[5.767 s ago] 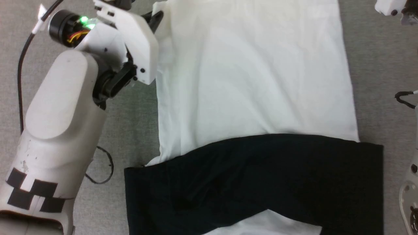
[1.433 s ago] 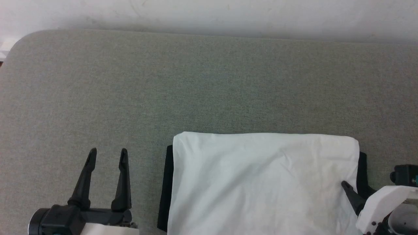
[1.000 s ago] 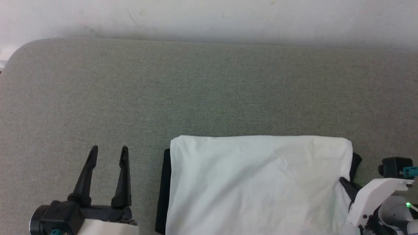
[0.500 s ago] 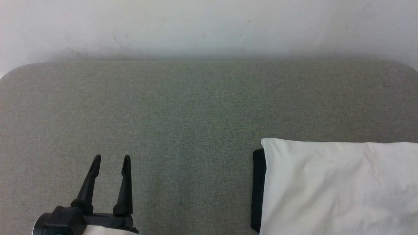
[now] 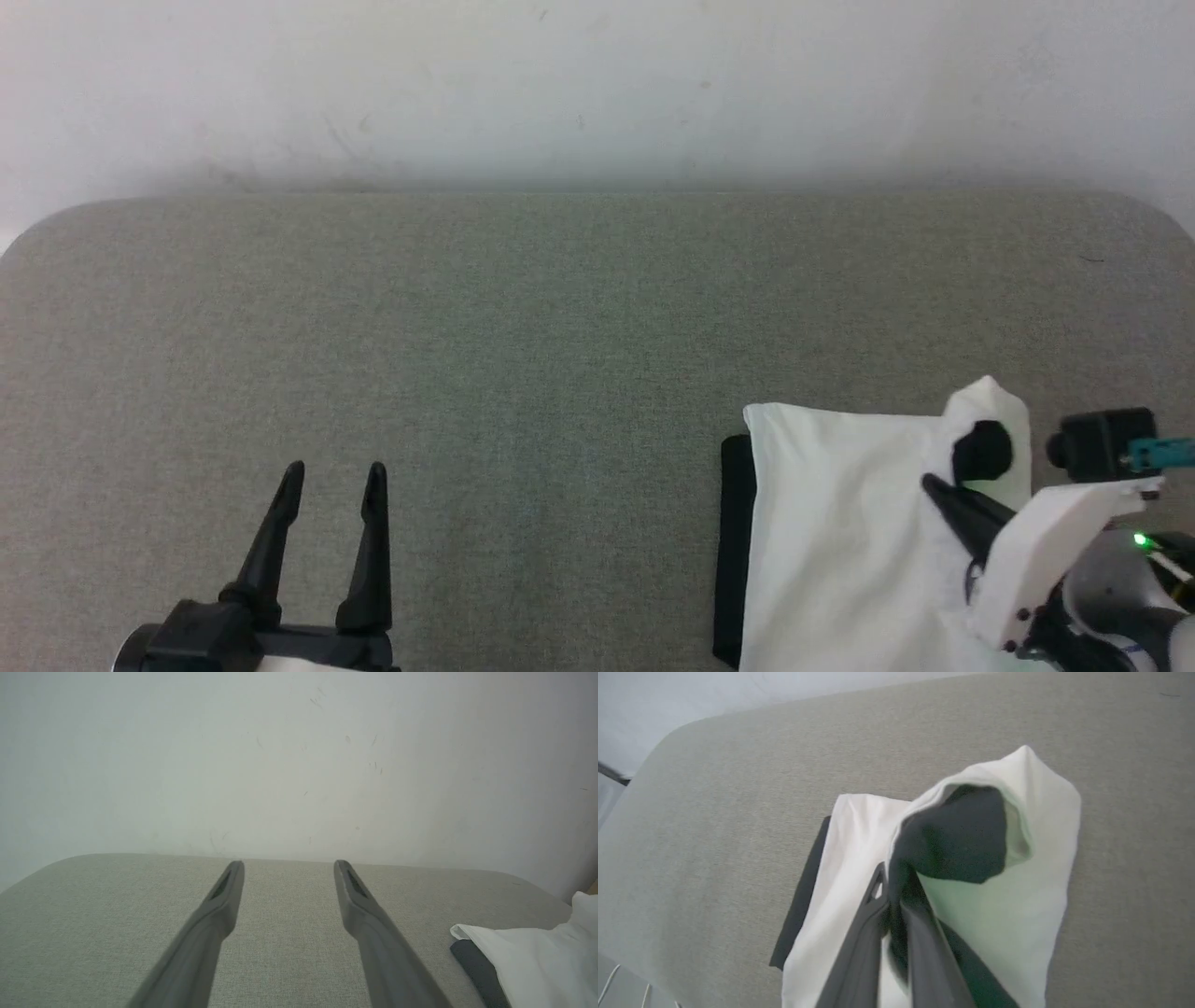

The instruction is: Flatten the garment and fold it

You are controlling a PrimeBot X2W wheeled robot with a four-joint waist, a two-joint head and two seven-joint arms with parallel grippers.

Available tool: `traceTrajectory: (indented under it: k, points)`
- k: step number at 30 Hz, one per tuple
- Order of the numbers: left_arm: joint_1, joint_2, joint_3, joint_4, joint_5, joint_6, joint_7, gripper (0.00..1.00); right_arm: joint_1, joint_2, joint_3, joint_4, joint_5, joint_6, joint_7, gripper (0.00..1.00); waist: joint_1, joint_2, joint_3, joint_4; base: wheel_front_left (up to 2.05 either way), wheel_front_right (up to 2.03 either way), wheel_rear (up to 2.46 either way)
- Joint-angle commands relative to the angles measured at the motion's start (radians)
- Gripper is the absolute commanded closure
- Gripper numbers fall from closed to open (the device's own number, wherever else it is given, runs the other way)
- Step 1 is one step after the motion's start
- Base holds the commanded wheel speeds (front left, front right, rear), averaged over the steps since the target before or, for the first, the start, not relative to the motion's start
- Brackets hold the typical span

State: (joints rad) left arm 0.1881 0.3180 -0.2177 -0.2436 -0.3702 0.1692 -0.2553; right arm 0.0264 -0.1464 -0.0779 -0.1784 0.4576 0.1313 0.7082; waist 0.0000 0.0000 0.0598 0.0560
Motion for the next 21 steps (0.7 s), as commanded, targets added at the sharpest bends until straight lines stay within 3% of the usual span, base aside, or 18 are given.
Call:
traceTrajectory:
  k: [1,9,19,20,21]
  points:
    - [0.002,-0.003,-0.002,0.003,-0.006,0.002,0.001,0.00,-0.014,0.003,0.017,-0.010,0.010,-0.001,0.003,1.00,0.0000,0.0000,0.001,0.006,0.00,0.00,0.00]
    - [-0.014,-0.022,-0.016,0.016,-0.014,-0.005,-0.001,0.00,-0.100,0.024,0.193,0.022,0.010,-0.001,0.022,1.00,0.0000,0.0000,0.024,0.060,0.00,0.00,0.00]
    - [-0.035,-0.033,-0.022,0.034,-0.019,-0.012,-0.003,0.00,-0.165,0.073,0.206,0.302,-0.129,-0.001,0.013,1.00,0.0000,0.0000,0.040,0.113,0.00,0.00,0.00]
    - [-0.035,-0.034,-0.022,0.036,-0.020,-0.012,-0.003,0.00,-0.169,0.077,0.211,0.326,-0.138,-0.001,0.010,0.86,0.0000,0.0000,0.040,0.115,0.00,0.00,0.00]
    - [-0.036,-0.035,-0.023,0.037,-0.020,-0.012,-0.003,0.00,-0.172,0.081,0.216,0.345,-0.145,-0.001,0.003,0.59,0.0000,0.0000,0.039,0.116,0.00,0.00,0.00]
